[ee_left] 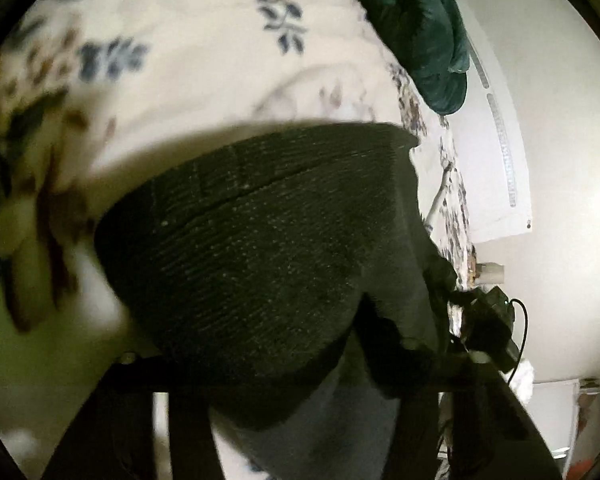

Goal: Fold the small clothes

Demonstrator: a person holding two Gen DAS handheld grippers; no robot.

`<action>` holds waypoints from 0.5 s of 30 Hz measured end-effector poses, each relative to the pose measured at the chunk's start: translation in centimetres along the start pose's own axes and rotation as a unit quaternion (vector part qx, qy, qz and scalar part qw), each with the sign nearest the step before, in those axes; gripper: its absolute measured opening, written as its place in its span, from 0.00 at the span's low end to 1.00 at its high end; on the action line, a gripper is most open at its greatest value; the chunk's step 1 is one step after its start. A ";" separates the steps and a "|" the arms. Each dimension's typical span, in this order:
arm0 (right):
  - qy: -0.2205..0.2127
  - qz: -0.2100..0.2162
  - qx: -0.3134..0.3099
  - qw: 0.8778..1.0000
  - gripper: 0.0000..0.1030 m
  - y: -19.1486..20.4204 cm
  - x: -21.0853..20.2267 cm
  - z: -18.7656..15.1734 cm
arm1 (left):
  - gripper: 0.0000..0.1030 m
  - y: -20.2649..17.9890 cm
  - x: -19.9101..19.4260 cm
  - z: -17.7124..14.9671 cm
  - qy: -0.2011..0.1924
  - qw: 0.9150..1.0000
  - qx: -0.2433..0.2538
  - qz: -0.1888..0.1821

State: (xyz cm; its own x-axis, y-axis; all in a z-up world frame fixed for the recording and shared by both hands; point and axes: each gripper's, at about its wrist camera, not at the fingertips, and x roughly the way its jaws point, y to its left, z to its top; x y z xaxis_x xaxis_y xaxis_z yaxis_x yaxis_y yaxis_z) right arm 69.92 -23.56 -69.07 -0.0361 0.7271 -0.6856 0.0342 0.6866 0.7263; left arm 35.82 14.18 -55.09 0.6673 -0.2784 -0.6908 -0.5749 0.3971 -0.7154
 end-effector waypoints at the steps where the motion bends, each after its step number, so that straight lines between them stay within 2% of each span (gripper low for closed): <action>1: -0.001 -0.009 -0.001 1.000 0.36 0.1 0.1 -0.1 | 0.37 -0.5 -0.1 0.3 -0.003 1.000 0.007 0.002; 2: -0.005 -0.016 0.002 1.000 0.26 0.0 0.1 -0.4 | 0.36 -0.9 -0.1 0.4 -0.003 1.000 0.012 0.004; 3: -0.011 -0.017 0.006 1.000 0.21 -0.1 -0.2 -0.8 | 0.35 -1.4 -0.1 0.7 -0.002 1.000 0.019 0.003; 5: -0.030 -0.017 0.013 0.999 0.17 -0.1 -1.0 -1.7 | 0.33 -1.3 -0.8 1.6 0.005 0.999 0.033 0.001; 10: -0.073 -0.018 0.046 0.996 0.15 0.5 -3.9 -5.4 | 0.29 -3.4 -2.0 4.4 0.039 0.995 0.088 -0.002; 12: -0.085 -0.011 0.064 0.994 0.15 0.9 -5.2 -7.6 | 0.27 -4.8 -2.3 6.0 0.059 0.990 0.128 -0.011; 15: -0.104 -0.008 0.092 0.990 0.15 1.4 -7.2 -12.4 | 0.24 -6.0 -2.2 7.8 0.117 0.977 0.178 -0.017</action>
State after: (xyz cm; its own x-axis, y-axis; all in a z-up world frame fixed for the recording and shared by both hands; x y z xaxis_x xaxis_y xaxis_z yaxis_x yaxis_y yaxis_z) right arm 57.86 -27.84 -62.47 0.1671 0.6877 -0.7065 0.2180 0.6731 0.7067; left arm 41.50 19.19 -48.44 0.5333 -0.4719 -0.7021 -0.3260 0.6512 -0.6853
